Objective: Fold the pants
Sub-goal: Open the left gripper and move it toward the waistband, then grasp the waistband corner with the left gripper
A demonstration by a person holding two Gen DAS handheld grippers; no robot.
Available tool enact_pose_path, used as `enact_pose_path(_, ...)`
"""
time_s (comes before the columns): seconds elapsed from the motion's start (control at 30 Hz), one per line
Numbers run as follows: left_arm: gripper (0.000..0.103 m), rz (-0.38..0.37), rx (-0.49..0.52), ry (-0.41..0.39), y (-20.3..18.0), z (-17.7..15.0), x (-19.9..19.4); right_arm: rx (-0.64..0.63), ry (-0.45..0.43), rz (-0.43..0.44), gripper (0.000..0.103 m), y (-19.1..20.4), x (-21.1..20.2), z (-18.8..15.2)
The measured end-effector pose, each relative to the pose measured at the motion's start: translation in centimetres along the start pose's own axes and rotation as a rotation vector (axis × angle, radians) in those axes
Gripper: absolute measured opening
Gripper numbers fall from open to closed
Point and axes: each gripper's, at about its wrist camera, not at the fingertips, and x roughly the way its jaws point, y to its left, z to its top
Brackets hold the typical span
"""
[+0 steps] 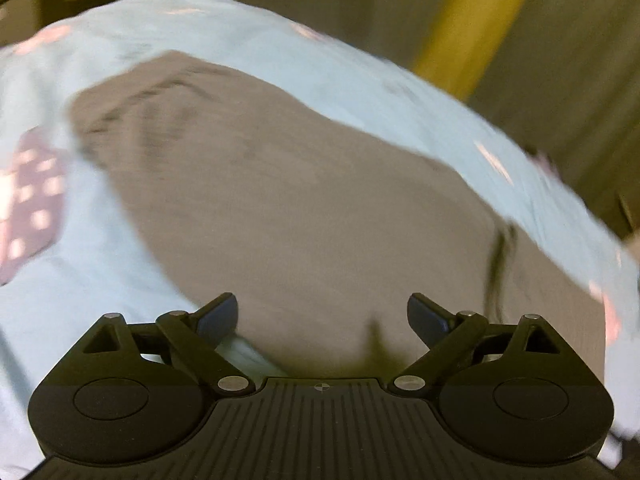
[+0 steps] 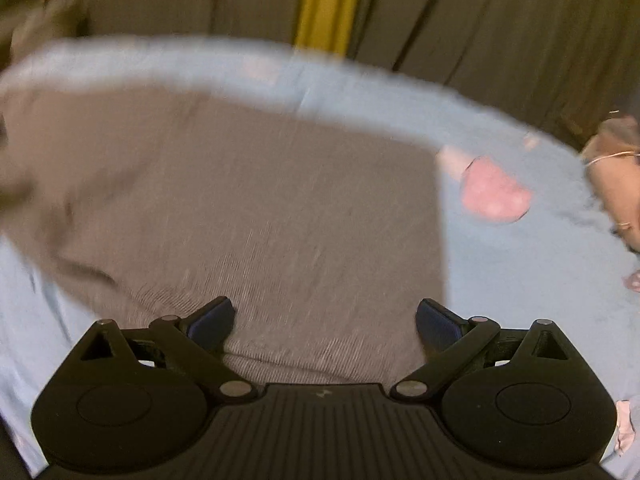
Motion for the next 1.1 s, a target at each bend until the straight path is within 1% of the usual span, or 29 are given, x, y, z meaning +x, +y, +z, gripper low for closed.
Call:
enact_pose_path(0.07, 0.096, 0.010, -0.087, -0.032, 2.9, 0.5, -0.3, 0.032, -0.012, 0.007, 0.099, -0.3, 0.1, 0.2)
enact_pose_path(0.13, 0.096, 0.019, -0.151, -0.068, 5.6, 1.0, -0.4, 0.094, -0.003, 0.047, 0.099, -1.4, 0.6, 0.2)
enact_pose_path(0.17, 0.097, 0.007, -0.175, -0.080, 6.7, 1.1, -0.4, 0.134, -0.006, 0.066, 0.099, -2.1, 0.7, 0.2)
enact_pose_path(0.2, 0.097, -0.011, -0.206, -0.081, 7.7, 1.4, -0.1, 0.167, -0.012, 0.074, 0.099, -2.5, 0.8, 0.2)
enact_pose_path(0.27, 0.097, -0.052, -0.285, -0.055, 9.6, 2.0, 0.6, 0.211, -0.025, 0.067, 0.099, -2.8, 1.0, 0.1)
enact_pose_path(0.37, 0.097, -0.070, -0.377, -0.066, 11.5, 2.8, 1.7, 0.209, -0.043, 0.046, 0.099, -2.5, 1.2, 0.1)
enact_pose_path(0.47, 0.097, -0.056, -0.412, -0.068, 12.5, 3.9, 3.1, 0.201, -0.060, 0.040, 0.099, -2.1, 1.0, -0.2)
enact_pose_path(0.53, 0.097, -0.053, -0.419, -0.063, 13.1, 4.5, 3.6, 0.229, -0.066, 0.053, 0.099, -2.5, 1.0, -0.2)
enact_pose_path(0.63, 0.097, -0.090, -0.424, -0.104, 13.8, 5.0, 3.9, 0.266, -0.070, 0.076, 0.099, -3.1, 1.3, -0.2)
enact_pose_path(0.73, 0.097, -0.129, -0.472, -0.104, 15.0, 6.0, 5.4, 0.275, -0.079, 0.066, 0.099, -3.0, 1.6, -0.1)
enact_pose_path(0.9, 0.097, -0.244, -0.543, -0.141, 16.9, 6.1, 5.9, 0.270, -0.076, 0.061, 0.099, -2.9, 1.8, -0.1)
enact_pose_path(0.93, 0.094, -0.265, -0.567, -0.141, 17.4, 6.2, 6.0, 0.273, -0.075, 0.064, 0.099, -3.0, 1.9, 0.0)
enact_pose_path(0.97, 0.085, -0.285, -0.585, -0.151, 17.8, 6.2, 5.9, 0.274, -0.076, 0.065, 0.099, -3.0, 1.9, -0.1)
enact_pose_path(1.0, 0.078, -0.297, -0.572, -0.165, 17.9, 6.3, 5.8, 0.275, -0.076, 0.065, 0.099, -3.0, 1.9, -0.1)
enact_pose_path(1.07, 0.039, -0.285, -0.511, -0.172, 17.8, 6.3, 5.6, 0.273, -0.078, 0.063, 0.099, -3.0, 2.0, 0.0)
enact_pose_path(1.1, 0.037, -0.292, -0.488, -0.178, 17.9, 6.2, 5.6, 0.272, -0.078, 0.061, 0.099, -3.0, 2.0, 0.0)
